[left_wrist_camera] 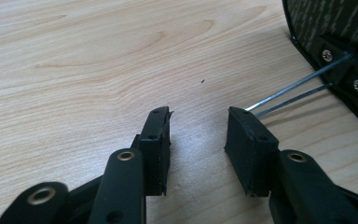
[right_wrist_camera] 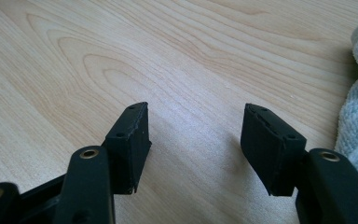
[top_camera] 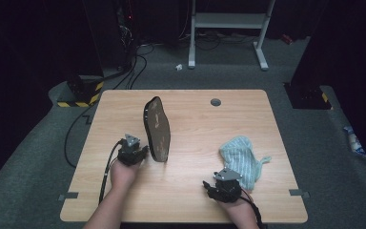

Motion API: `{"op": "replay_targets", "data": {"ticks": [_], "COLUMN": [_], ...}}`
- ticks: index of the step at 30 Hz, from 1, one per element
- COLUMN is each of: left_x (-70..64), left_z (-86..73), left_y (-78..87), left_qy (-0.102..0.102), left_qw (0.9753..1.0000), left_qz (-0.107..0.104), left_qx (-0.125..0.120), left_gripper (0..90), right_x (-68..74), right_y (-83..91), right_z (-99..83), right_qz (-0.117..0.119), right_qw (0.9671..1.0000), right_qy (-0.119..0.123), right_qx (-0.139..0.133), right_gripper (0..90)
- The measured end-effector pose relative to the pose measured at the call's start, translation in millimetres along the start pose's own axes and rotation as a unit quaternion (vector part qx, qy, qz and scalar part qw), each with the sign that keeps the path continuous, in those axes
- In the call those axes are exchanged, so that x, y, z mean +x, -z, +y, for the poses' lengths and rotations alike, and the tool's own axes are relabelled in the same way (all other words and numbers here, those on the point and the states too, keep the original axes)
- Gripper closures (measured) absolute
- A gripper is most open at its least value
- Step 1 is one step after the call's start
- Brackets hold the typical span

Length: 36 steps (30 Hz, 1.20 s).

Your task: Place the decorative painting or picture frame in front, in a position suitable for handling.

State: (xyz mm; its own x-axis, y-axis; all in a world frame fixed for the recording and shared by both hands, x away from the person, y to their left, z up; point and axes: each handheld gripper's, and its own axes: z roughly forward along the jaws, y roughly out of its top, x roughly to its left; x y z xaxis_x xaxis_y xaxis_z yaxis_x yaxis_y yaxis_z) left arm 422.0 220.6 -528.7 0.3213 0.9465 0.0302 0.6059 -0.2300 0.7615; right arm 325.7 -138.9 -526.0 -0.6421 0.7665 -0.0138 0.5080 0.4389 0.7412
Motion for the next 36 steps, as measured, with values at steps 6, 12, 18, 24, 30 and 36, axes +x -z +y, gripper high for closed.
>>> {"op": "replay_targets", "data": {"ticks": [6, 12, 18, 24, 30, 36], "left_x": [-4.8, -13.0, -16.9, -14.2, -13.4, -12.2], "left_z": [-4.5, -21.9, -24.2, -8.2, 3.4, 6.8], "left_y": [11.7, 34.0, 28.3, 9.3, -3.5, -5.5], "left_qy": [-0.020, -0.024, -0.035, -0.016, -0.013, -0.005], "left_qw": [0.9997, 0.9993, 0.9992, 0.9998, 0.9999, 1.0000], "left_qz": [-0.010, -0.024, -0.017, -0.006, -0.007, -0.007], "left_qx": [0.001, -0.014, -0.006, -0.007, -0.003, 0.005], "left_gripper": [57.5, 52.6, 59.8, 65.1, 68.7, 66.5], "right_x": [-2.3, -2.2, -2.1, -0.6, -0.5, -0.7], "right_y": [0.5, 0.7, -0.2, -2.0, -2.5, -2.4], "right_z": [-0.7, -0.9, -0.4, 1.0, 1.4, 1.4], "right_qz": [-0.006, -0.008, -0.008, -0.006, -0.004, 0.000], "right_qw": [1.0000, 1.0000, 1.0000, 1.0000, 1.0000, 1.0000], "right_qy": [-0.002, -0.002, 0.006, 0.003, 0.001, 0.001], "right_qx": [-0.002, 0.001, 0.002, 0.007, 0.008, 0.009], "right_gripper": [40.9, 40.7, 40.9, 41.0, 41.1, 41.2]}}
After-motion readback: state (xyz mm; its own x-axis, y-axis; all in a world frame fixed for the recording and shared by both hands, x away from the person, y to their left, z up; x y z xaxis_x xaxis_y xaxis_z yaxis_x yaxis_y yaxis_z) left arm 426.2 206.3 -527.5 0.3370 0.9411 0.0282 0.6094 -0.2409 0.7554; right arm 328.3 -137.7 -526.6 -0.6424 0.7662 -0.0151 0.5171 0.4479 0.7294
